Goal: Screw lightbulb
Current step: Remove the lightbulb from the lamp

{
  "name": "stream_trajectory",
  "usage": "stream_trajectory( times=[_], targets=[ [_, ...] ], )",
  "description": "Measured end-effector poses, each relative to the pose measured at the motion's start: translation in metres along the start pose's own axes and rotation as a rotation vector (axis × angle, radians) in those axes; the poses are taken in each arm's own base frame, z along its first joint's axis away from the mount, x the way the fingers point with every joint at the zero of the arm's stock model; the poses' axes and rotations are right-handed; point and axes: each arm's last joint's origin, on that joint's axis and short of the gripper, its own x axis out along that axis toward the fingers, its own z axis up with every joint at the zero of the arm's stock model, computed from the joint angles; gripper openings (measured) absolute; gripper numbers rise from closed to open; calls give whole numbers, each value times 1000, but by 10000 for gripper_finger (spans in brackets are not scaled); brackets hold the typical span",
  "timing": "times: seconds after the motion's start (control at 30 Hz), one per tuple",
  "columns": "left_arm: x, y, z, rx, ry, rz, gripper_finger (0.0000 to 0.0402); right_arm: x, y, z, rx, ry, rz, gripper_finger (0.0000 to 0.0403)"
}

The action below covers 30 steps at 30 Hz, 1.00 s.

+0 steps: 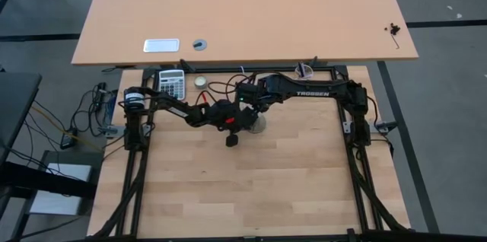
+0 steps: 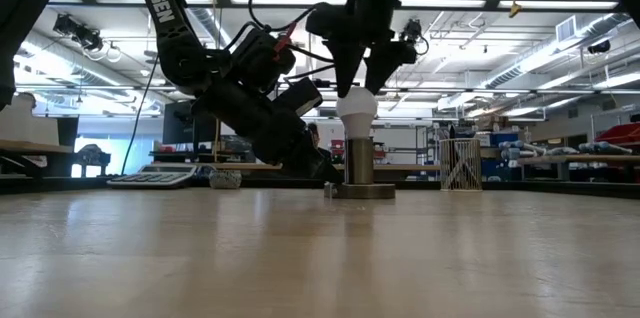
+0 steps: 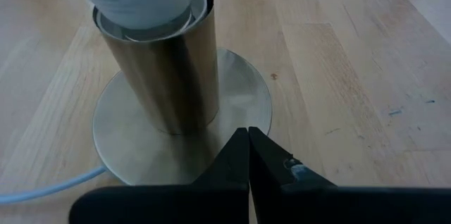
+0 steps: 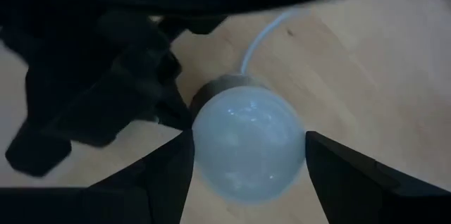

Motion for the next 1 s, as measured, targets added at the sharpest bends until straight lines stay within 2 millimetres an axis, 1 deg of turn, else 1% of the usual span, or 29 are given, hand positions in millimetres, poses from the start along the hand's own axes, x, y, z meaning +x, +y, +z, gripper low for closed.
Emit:
stream_trajectory(
  times=[0.07, 0.13, 0.23, 0.33, 0.4, 0.47, 0.57, 0.77, 0.9, 1.0],
  targets=[
    [0, 0, 0, 0, 0, 0, 1, 0, 1, 0, -94, 1, 18, 268],
    [0, 0, 0, 0, 0, -1, 1, 1, 1, 0, -243, 15, 49, 267],
    [0, 0, 0, 0, -1, -6, 1, 1, 1, -1, -534, 39, 102, 259],
    [0, 0, 0, 0, -1, -7, 1, 0, -2, -2, -828, 53, 103, 246],
    [0, 0, 0, 0, -1, -8, 1, 0, -3, -2, -933, 56, 77, 241],
    [0, 0, 0, 0, -2, -9, 1, 0, -4, -2, -992, 59, 59, 238],
    [0, 0, 0, 1, -2, -10, 1, -2, -6, -2, -1006, 59, 45, 241],
    [0, 0, 0, 2, -2, -12, 1, -15, -4, -7, -875, 21, 26, 264],
    [0, -1, 0, 1, -2, -19, 1, -32, -6, -10, -737, -29, 34, 279],
    [0, -1, 0, 1, -2, -18, 1, -37, -7, -10, -559, -44, 44, 283]
  ],
)
